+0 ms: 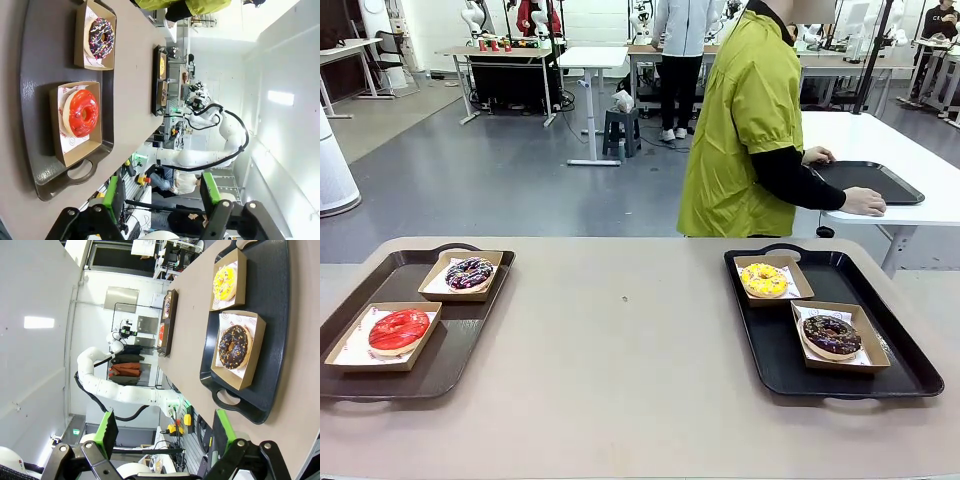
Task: Individually package the donuts and arrange them on the tray.
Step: Place the picked Paper togo box on the Handle tray.
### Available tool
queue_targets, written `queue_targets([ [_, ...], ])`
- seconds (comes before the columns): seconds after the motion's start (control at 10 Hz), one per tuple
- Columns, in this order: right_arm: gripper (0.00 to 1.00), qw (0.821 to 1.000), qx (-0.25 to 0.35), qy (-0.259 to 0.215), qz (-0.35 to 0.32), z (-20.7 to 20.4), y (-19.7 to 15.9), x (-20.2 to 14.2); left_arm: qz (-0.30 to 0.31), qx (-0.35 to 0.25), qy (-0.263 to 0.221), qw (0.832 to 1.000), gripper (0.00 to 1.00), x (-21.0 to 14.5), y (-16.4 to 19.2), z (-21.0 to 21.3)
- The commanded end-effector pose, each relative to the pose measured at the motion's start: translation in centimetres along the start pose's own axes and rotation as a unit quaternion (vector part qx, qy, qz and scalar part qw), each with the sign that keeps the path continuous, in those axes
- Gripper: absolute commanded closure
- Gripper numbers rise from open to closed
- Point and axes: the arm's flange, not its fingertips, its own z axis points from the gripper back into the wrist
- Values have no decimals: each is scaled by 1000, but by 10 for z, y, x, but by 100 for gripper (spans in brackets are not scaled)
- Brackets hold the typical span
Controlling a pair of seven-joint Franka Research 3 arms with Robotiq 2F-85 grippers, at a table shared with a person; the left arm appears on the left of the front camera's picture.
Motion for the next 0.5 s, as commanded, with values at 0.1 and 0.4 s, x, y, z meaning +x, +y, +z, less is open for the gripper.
queue_targets([
  [0.1, 0, 1000, 4, 1, 0, 0, 2, -1, 0, 5, -6, 1000, 20, -4, -3, -1],
  [0.4, 0, 1000, 4, 1, 0, 0, 2, -1, 0, 5, -6, 1000, 20, -4, -3, -1],
])
